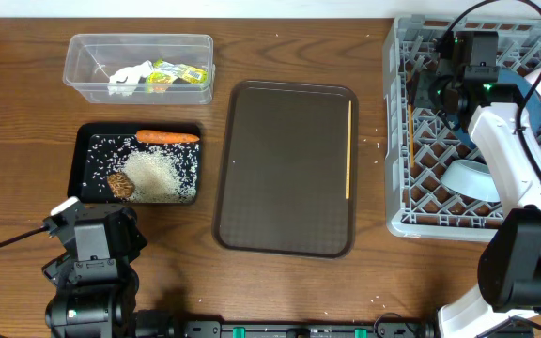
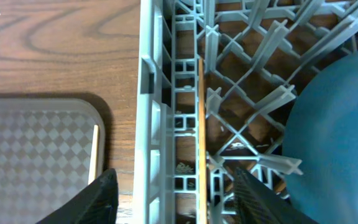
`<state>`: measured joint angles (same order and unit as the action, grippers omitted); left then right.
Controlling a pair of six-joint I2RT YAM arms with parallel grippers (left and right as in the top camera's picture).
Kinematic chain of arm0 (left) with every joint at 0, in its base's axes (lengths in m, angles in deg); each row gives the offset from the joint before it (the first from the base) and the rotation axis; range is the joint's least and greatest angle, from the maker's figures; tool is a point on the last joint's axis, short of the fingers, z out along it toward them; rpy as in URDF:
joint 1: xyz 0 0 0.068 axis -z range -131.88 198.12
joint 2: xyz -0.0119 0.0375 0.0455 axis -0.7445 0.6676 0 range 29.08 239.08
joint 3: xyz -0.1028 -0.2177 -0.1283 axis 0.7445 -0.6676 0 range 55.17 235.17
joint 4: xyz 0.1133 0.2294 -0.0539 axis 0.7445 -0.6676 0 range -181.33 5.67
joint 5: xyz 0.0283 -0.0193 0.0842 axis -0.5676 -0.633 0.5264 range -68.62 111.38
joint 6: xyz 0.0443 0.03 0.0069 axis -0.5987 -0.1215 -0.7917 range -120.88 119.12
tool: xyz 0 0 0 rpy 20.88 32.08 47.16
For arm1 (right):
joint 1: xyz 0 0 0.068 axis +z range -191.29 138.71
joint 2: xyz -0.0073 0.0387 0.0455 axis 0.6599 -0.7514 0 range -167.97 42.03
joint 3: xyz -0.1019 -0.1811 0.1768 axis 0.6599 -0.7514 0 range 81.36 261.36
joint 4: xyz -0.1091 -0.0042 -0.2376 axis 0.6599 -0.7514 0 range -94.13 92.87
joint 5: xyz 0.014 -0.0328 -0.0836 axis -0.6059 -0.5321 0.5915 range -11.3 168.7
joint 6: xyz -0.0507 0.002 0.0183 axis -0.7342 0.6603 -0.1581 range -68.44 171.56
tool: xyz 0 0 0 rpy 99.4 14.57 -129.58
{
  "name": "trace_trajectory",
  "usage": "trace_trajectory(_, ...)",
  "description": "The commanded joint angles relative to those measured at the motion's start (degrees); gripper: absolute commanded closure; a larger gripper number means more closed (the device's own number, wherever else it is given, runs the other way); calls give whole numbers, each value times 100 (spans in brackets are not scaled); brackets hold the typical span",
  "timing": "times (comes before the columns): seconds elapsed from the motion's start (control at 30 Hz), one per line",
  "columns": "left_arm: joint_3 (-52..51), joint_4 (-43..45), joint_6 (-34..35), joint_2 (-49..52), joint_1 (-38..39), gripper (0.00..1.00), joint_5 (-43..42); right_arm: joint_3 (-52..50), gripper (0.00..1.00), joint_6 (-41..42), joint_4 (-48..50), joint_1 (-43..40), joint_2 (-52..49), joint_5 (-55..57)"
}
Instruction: Sort waste into correct bins and load items into the dishwasher rack
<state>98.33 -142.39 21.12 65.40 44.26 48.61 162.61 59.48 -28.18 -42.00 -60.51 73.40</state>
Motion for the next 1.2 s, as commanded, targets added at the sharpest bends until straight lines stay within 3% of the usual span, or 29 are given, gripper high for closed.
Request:
trace_trajectory(0.0, -13, -11, -76, 2, 7, 2, 68, 35, 44, 149, -24, 17, 125, -599)
trace_trajectory(0.27, -13, -11, -76, 2, 7, 2, 68, 35, 43, 551, -177, 719, 634, -964)
trace_trajectory(0.33, -13, -11, -76, 2, 7, 2, 68, 35, 36, 553, -177, 1113, 660, -769)
trace_trajectory(0.43, -13, -11, -76, 2, 7, 2, 68, 33, 19, 673, -267, 1753, 603, -26)
trace_trajectory(0.67, -13, -11, -76, 2, 7, 2, 68, 33, 15, 1665, -612, 2850, -13, 1895)
trace_trajectory(0.9, -13, -11, -76, 2, 7, 2, 68, 33, 9, 2343, -706, 2959, -922, 1867)
trace_trajectory(1.17, -13, -11, -76, 2, 7, 2, 68, 33, 8, 2378, -629, 2927, -1353, 1491)
